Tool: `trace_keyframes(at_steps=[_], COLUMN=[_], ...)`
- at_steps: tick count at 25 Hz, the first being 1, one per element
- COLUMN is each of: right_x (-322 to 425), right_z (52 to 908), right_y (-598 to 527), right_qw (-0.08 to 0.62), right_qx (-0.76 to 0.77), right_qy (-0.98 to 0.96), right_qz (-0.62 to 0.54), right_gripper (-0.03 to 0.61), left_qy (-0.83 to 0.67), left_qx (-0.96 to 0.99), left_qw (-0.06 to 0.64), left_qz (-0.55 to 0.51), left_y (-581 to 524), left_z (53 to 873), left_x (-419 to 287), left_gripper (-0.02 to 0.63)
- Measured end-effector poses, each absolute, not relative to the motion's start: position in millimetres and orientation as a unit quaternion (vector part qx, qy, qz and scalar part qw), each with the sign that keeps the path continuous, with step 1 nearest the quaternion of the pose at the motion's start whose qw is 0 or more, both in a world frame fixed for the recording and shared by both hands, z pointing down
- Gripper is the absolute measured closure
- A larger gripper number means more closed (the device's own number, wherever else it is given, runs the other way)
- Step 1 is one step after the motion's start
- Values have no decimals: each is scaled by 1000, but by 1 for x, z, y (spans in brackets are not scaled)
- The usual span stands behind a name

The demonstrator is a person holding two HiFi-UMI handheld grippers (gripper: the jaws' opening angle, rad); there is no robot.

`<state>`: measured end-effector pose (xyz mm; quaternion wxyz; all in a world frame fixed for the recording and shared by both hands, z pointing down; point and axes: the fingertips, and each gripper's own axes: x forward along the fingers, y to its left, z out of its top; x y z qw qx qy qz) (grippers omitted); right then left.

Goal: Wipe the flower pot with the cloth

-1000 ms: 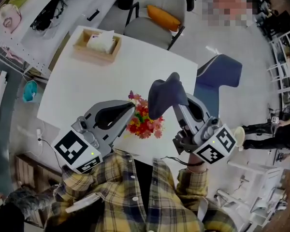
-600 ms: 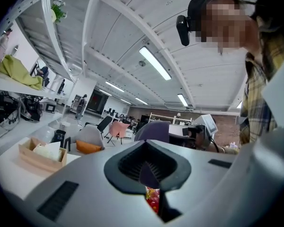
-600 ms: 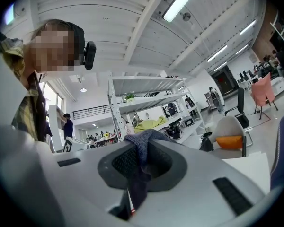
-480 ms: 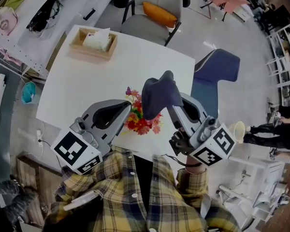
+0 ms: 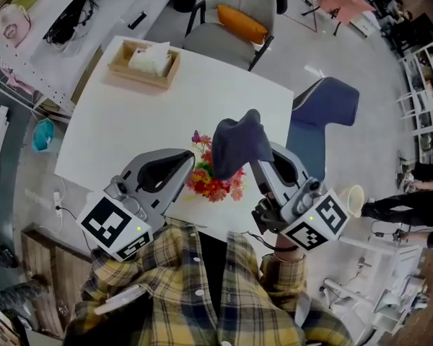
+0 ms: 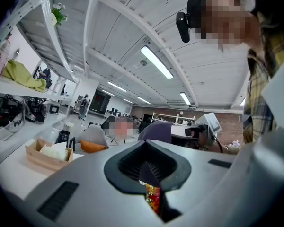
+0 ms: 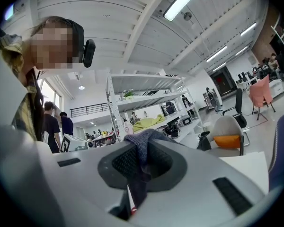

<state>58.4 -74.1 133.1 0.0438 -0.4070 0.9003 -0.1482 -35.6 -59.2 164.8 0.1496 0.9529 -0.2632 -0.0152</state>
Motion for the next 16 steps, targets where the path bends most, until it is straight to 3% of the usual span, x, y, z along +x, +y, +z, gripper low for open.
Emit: trace_keyframes(at_steps=[16], right_x=[49], right_z=[135], right_y=[-68], right_qw=[40], right_qx=[-428], right_qy=[891], right_qz=[-144], right_gripper=[566], left_qy=[-266], left_qx=[949], left_qw=[165], left_qz=[-30], left_y=[-53], left_z=[170], left_x=[-60], left_gripper=[604])
